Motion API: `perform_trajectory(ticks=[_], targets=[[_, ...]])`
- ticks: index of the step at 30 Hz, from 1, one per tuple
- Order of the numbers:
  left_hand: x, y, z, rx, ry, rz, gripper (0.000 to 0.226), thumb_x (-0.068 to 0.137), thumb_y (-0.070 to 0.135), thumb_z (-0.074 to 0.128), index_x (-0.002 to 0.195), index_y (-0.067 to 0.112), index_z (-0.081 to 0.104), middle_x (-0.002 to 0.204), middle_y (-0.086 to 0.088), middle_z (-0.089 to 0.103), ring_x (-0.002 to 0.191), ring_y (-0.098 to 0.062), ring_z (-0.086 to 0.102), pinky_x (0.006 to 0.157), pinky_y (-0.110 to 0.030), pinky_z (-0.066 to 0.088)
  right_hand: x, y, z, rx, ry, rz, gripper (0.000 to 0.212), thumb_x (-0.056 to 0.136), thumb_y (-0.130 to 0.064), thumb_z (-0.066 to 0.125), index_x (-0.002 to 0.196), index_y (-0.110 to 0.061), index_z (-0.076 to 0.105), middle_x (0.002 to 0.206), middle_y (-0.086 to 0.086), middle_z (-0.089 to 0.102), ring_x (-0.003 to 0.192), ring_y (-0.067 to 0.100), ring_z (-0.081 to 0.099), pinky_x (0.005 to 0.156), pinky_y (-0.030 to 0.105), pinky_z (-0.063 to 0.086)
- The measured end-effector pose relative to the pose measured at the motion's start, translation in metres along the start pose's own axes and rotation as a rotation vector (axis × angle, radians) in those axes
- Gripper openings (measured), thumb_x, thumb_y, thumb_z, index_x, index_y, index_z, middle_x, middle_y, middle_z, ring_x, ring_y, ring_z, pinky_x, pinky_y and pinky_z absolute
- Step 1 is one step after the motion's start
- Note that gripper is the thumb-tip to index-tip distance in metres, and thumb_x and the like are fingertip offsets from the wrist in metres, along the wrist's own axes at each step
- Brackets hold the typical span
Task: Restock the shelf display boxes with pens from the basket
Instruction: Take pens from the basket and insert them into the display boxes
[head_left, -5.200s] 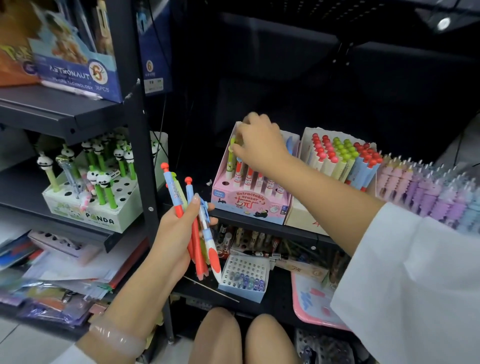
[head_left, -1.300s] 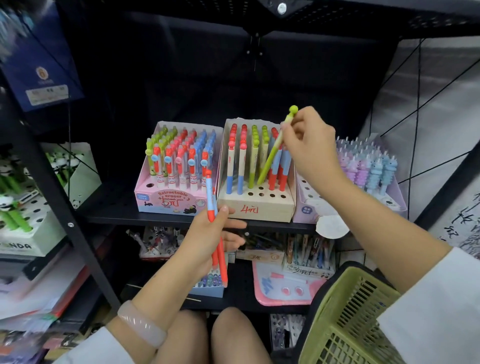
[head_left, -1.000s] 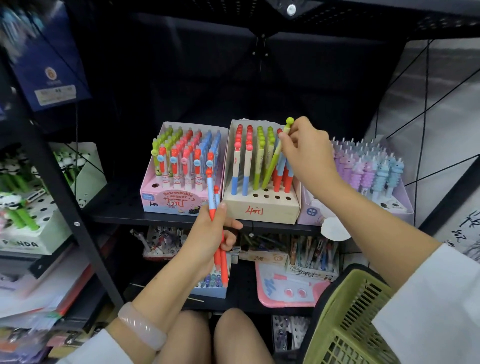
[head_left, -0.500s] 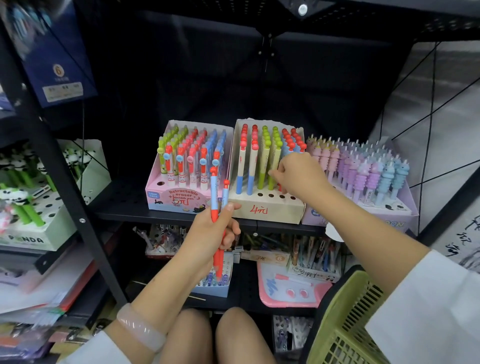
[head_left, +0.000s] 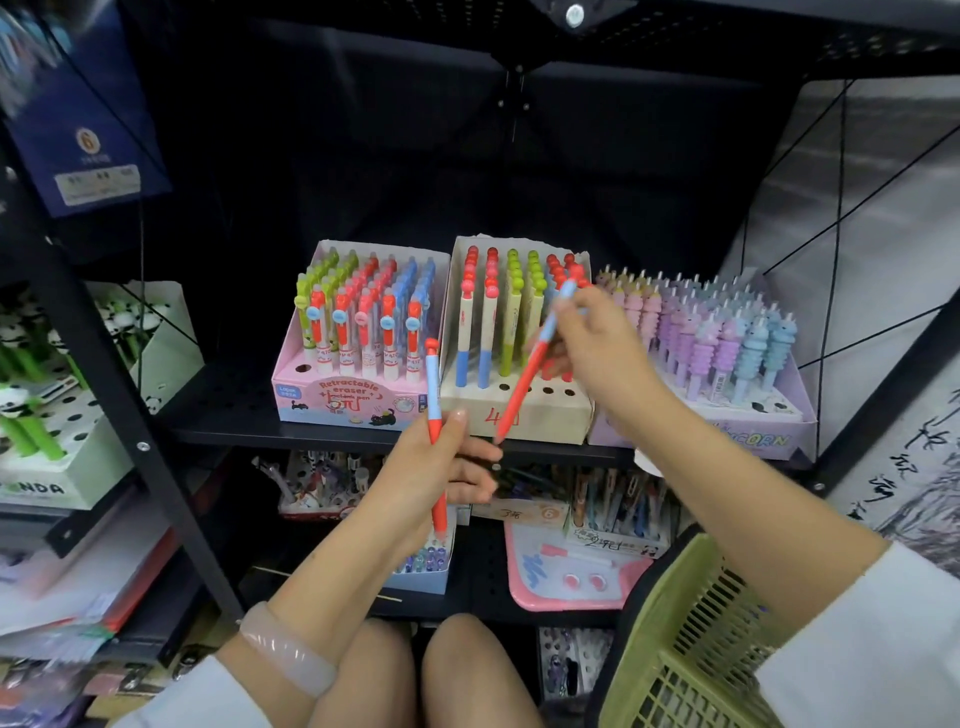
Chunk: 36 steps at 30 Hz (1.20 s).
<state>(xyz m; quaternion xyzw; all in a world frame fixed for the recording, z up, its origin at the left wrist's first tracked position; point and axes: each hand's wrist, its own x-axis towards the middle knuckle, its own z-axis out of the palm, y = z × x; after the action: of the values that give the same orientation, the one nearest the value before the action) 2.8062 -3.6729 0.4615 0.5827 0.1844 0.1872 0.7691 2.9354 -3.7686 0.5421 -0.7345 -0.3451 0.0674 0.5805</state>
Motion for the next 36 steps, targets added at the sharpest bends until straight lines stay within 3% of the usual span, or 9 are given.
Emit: perform_trajectory(ticks=[4,6,10,16,20,23,26,32,36], targets=[[0.001,-0.002,0.001,0.081,0.055,-0.074,0.019,0.097,0.025,0.046,0.088,0.009,0.044,0.064,-0.005,0.054,0.036,-0.008,0.035,0.033,-0.017,0.027,0.017,0.009,-0.034,-0.347,0.276,-0.244,0.012,0.1,-0.022,0.038,0.09,-0.016,0.04,0.068,0.003,0.054,0.058,0.016,0.052,0.048,0.029,0.041],[0.002,-0.002,0.002,0.085,0.068,-0.085,0.017,0.097,0.024,0.047,0.088,0.01,0.044,0.064,-0.003,0.051,0.037,-0.007,0.034,0.034,-0.016,0.025,0.021,0.017,-0.039,-0.444,0.28,-0.261,0.011,0.1,-0.023,0.039,0.093,-0.014,0.039,0.066,0.003,0.051,0.058,0.016,0.047,0.051,0.031,0.034],[0.002,0.001,0.005,-0.006,0.078,-0.108,0.016,0.098,0.024,0.041,0.085,0.015,0.043,0.061,-0.004,0.053,0.036,-0.009,0.036,0.033,-0.017,0.024,0.019,0.031,-0.037,-0.486,0.239,-0.249,0.012,0.099,-0.024,0.04,0.093,-0.014,0.04,0.079,0.014,0.064,0.076,0.029,0.061,0.064,0.04,0.048],[0.003,0.004,0.011,-0.074,0.062,-0.03,0.021,0.098,0.016,0.031,0.081,0.011,0.042,0.06,-0.005,0.056,0.036,-0.01,0.038,0.034,-0.018,0.025,0.02,0.03,-0.035,-0.745,0.141,-0.184,0.017,0.093,-0.028,0.054,0.088,-0.012,0.049,0.063,-0.004,0.048,0.059,0.01,0.041,0.052,0.025,0.028],[0.0,0.003,0.018,0.05,-0.001,0.099,0.02,0.1,0.019,0.036,0.087,0.013,0.05,0.063,0.002,0.06,0.043,-0.007,0.04,0.039,-0.017,0.03,-0.002,0.017,-0.026,-0.484,0.3,-0.285,0.018,0.087,-0.027,0.063,0.09,-0.018,0.048,0.07,-0.006,0.051,0.064,0.002,0.049,0.057,0.016,0.037],[-0.001,0.001,0.026,0.122,-0.048,0.148,0.016,0.099,0.021,0.041,0.09,0.015,0.053,0.065,0.005,0.06,0.046,-0.007,0.041,0.043,-0.018,0.032,-0.02,0.006,-0.004,-0.298,-0.067,-0.178,0.008,0.088,-0.03,0.061,0.088,-0.022,0.06,0.074,-0.014,0.057,0.064,-0.013,0.05,0.06,0.003,0.038],[-0.002,0.003,0.032,0.174,-0.079,0.176,0.016,0.099,0.022,0.04,0.098,0.02,0.056,0.07,0.005,0.062,0.051,-0.007,0.047,0.047,-0.019,0.038,-0.028,0.007,0.008,-0.242,-0.243,-0.088,0.011,0.09,-0.025,0.06,0.086,-0.016,0.064,0.073,-0.011,0.059,0.063,-0.005,0.052,0.062,0.009,0.039],[0.0,0.0,0.017,0.317,-0.088,0.126,0.027,0.094,0.034,0.049,0.12,0.037,0.047,0.12,0.012,0.058,0.107,0.001,0.054,0.094,-0.027,0.041,-0.01,-0.008,-0.013,-0.016,0.076,-0.125,0.012,0.096,-0.015,0.047,0.085,-0.02,0.048,0.074,0.0,0.06,0.055,0.003,0.057,0.049,0.015,0.046],[-0.001,-0.004,0.004,0.296,-0.051,0.063,0.028,0.092,0.028,0.054,0.12,0.033,0.051,0.121,0.013,0.059,0.114,-0.002,0.052,0.106,-0.035,0.037,0.004,-0.001,-0.028,-0.301,0.256,-0.239,0.009,0.096,-0.019,0.049,0.088,-0.016,0.046,0.073,-0.002,0.059,0.073,0.015,0.064,0.064,0.025,0.051]])
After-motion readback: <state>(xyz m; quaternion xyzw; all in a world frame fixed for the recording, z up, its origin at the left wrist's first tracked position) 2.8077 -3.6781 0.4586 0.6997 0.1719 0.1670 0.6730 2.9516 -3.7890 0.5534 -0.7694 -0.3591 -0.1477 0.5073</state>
